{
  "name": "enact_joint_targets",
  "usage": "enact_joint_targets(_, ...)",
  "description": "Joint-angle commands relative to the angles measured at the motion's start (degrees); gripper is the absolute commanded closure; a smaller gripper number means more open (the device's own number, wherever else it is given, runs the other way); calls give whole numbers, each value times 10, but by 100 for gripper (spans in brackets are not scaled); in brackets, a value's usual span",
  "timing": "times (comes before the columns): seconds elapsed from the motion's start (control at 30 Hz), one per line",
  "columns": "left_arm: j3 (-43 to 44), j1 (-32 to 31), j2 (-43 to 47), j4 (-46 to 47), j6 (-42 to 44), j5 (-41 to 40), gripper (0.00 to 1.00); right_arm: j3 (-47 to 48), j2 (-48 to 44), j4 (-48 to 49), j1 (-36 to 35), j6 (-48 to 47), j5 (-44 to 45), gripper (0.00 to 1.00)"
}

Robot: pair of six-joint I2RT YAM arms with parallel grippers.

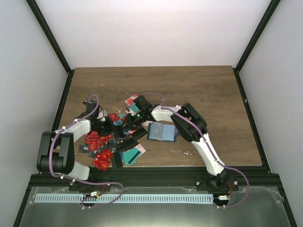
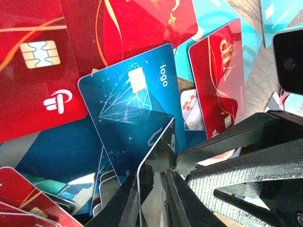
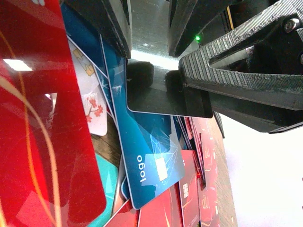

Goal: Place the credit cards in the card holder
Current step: Pick up the credit card from the center of the board, then insert the credit card into the card holder.

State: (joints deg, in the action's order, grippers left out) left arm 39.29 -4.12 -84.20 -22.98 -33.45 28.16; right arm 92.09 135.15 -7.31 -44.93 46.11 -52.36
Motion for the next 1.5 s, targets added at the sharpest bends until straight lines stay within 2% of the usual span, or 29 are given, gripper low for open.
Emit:
enact_joint_targets(0.0, -4, -4, -1, -5, 2, 11, 85, -12, 7, -24, -7, 2, 22, 76)
enact_joint_targets(0.1, -4, -4, -3, -3, 2, 8, 96, -12, 7, -24, -7, 3, 23, 76)
enact_joint_targets(0.37, 21, -4, 29, -34, 17, 16, 96, -16, -37, -35, 8, -22, 24, 74)
enact_joint_targets(0.6, 57, -5, 68, -36, 49, 113, 96, -93, -171, -43, 70, -77, -1, 47)
enact_joint_targets(0.73, 82, -14, 75, -19, 53, 170, 96, -176, -253, -29, 100, -107, -44, 42)
enact_joint_targets(0.93, 124, -61, 73, 34, 26, 232, 96, -267, -347, 0, 118, -102, -81, 42)
enact_joint_targets(1.03, 123, -86, 74, 108, -21, 271, 96, -295, -379, 17, 120, -86, -84, 44)
enact_joint_targets(1.17, 128, -119, 75, 163, -52, 284, 96, -336, -417, 70, 127, -41, -96, 50)
enact_joint_targets(1.37, 137, -147, 68, 185, -63, 290, 96, -363, -462, 106, 143, -9, -108, 57)
enact_joint_targets(1.47, 138, -155, 67, 191, -63, 292, 96, -377, -476, 138, 150, 17, -114, 66)
